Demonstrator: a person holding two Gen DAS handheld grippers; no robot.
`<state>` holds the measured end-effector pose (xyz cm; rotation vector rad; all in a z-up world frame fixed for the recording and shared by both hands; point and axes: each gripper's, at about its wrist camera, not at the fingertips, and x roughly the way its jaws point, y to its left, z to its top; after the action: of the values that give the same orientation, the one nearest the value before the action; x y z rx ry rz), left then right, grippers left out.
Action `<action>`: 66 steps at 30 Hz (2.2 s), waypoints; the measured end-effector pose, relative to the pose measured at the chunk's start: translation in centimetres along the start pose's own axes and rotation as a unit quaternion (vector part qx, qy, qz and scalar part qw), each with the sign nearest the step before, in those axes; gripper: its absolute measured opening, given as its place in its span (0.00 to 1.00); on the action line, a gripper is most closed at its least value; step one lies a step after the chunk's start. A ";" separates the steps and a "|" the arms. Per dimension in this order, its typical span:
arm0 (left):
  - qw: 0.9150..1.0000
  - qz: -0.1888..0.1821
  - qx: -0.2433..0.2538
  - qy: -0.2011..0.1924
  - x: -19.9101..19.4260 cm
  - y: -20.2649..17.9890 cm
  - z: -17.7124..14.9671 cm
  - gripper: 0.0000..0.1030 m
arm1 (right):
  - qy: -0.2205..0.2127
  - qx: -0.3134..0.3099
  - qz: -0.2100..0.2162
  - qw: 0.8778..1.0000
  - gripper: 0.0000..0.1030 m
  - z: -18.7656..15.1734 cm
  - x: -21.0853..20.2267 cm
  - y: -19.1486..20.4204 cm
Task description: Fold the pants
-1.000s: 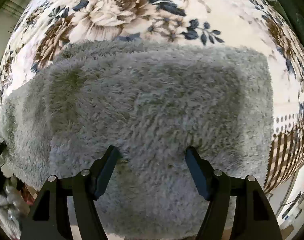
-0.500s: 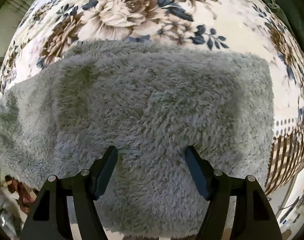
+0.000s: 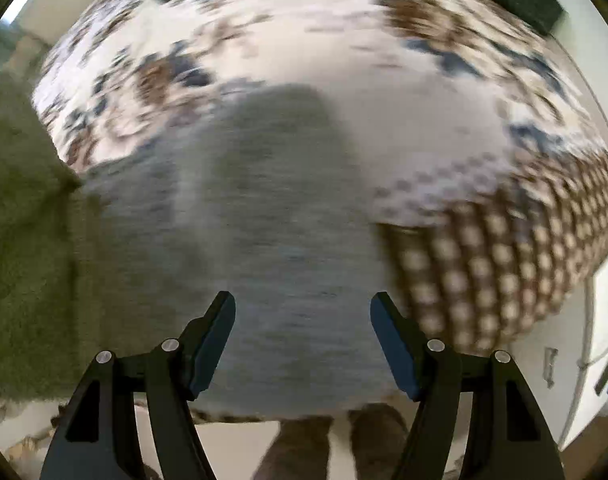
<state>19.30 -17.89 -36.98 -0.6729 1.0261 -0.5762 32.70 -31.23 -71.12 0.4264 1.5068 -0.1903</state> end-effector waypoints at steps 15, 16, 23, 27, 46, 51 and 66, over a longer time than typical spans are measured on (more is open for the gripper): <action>0.962 0.044 0.129 0.237 16.3 -11.5 -8.7 0.83 | 0.005 0.139 0.018 0.990 0.71 -1.5 -0.8 -19.4; 0.964 0.045 0.132 0.228 15.5 -11.8 -8.5 0.86 | 0.001 0.153 0.030 0.988 0.74 -1.6 -0.9 -20.2; 0.974 0.141 0.105 0.141 9.3 -6.0 -1.6 0.86 | -0.034 0.268 0.155 0.950 0.80 -0.7 -0.9 -23.8; 0.967 0.218 0.068 0.115 7.5 0.8 1.9 0.86 | 0.008 0.230 0.279 0.932 0.88 2.5 3.3 -21.2; 0.958 0.245 0.002 0.152 12.3 9.1 3.0 0.86 | -0.002 0.104 0.136 0.985 0.38 9.9 -0.1 -17.3; 0.951 0.256 0.014 0.175 14.1 9.9 1.9 0.86 | -0.076 0.101 0.184 0.975 0.48 5.5 -4.4 -16.6; 0.956 0.242 0.008 0.166 11.9 9.2 1.9 0.87 | 0.005 0.059 0.165 0.985 0.56 0.5 -3.7 -14.3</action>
<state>27.02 -19.78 -49.96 -0.2907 1.4434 -0.2690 27.49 -44.97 -69.63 0.7651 1.4165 -0.0147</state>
